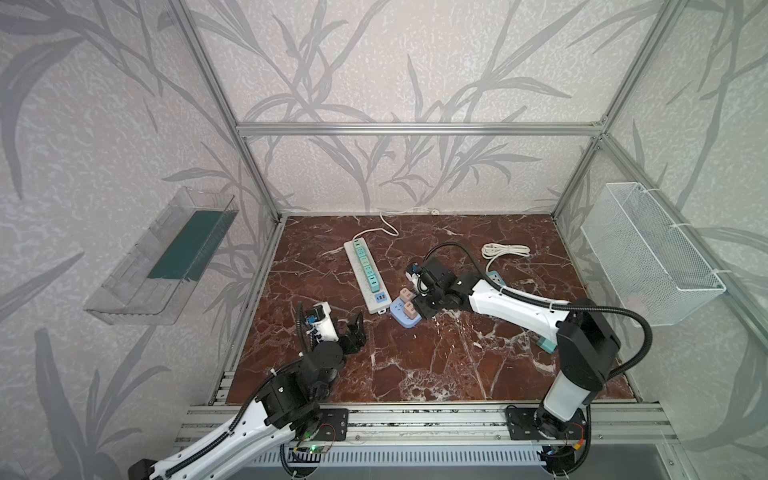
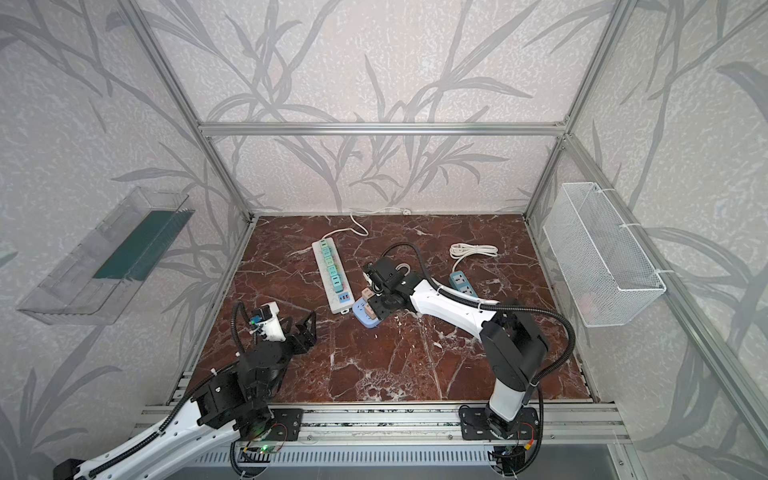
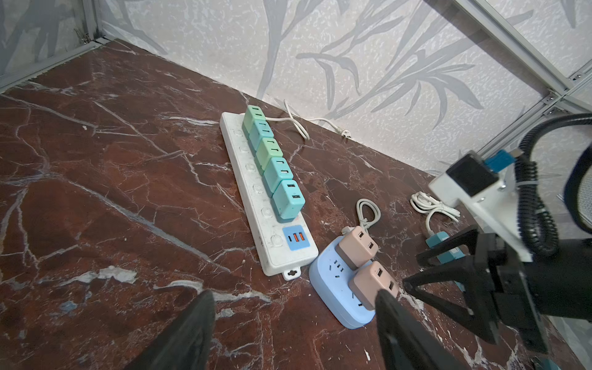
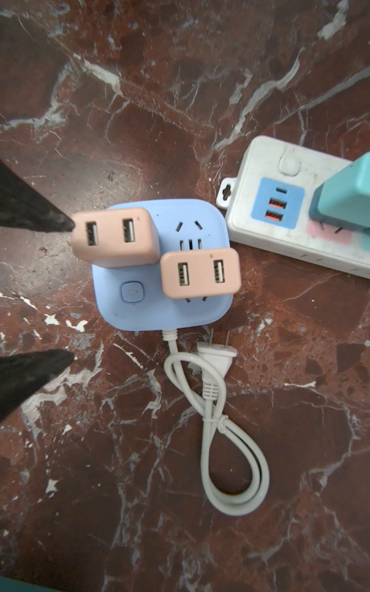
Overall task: Insert the plug
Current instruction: 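Open the right gripper and lift away from the plugged adapter, then move the right gripper to the teal power strip and grasp it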
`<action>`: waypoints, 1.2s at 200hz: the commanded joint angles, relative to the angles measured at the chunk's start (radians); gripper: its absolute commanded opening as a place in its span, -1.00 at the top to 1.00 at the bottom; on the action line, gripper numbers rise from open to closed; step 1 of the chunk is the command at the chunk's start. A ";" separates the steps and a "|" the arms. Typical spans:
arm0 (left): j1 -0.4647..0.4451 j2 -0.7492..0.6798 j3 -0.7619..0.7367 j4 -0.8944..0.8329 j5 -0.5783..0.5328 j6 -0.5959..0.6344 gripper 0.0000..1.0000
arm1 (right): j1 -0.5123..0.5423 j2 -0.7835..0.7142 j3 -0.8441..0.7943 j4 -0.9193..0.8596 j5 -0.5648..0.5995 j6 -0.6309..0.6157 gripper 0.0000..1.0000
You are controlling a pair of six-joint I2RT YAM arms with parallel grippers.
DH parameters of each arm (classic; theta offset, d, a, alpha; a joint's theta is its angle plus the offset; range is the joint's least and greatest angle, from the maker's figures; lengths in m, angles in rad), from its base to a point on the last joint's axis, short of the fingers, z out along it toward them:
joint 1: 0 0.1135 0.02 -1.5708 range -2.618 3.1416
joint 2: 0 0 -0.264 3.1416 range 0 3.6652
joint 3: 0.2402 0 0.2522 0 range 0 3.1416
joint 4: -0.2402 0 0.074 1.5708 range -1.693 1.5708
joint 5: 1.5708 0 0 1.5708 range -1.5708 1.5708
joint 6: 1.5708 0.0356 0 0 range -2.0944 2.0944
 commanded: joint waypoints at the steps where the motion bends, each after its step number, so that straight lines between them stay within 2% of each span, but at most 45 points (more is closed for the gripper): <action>1: 0.005 -0.001 0.022 0.023 0.002 -0.004 -0.57 | -0.013 -0.141 -0.010 -0.021 0.019 -0.002 -0.25; 18: 0.005 -0.007 0.015 0.042 0.005 -0.007 -0.57 | -0.053 -0.225 -0.063 -0.016 0.086 -0.002 -0.33; 27: 0.006 -0.004 0.010 0.059 0.012 -0.008 -0.56 | -0.088 -0.270 -0.101 -0.021 0.109 0.009 -0.45; 51: 0.007 0.029 -0.022 0.155 0.030 -0.002 -0.57 | -0.246 -0.384 -0.237 -0.013 0.137 0.078 -0.74; 71: 0.014 0.116 -0.041 0.275 0.049 0.003 -0.57 | -0.379 -0.442 -0.349 0.021 0.115 0.135 -0.92; 87: 0.026 0.211 -0.024 0.346 0.090 0.019 -0.58 | -0.487 -0.438 -0.399 0.040 0.062 0.165 -0.94; 101: 0.039 0.293 0.002 0.387 0.131 0.021 -0.60 | -0.538 -0.411 -0.420 0.057 0.054 0.160 -0.95; 145: 0.098 0.465 0.043 0.470 0.275 -0.033 -0.64 | -0.567 -0.198 -0.331 0.035 0.099 0.134 -0.96; 191: 0.135 0.490 0.046 0.483 0.342 -0.064 -0.64 | -0.620 -0.061 -0.283 0.072 0.083 0.108 -0.96; 215: 0.143 0.493 0.054 0.473 0.352 -0.067 -0.64 | -0.658 -0.007 -0.271 0.089 -0.006 0.101 -0.96; 240: 0.148 0.493 0.062 0.459 0.358 -0.069 -0.64 | -0.653 0.037 -0.251 0.068 -0.079 0.097 -0.87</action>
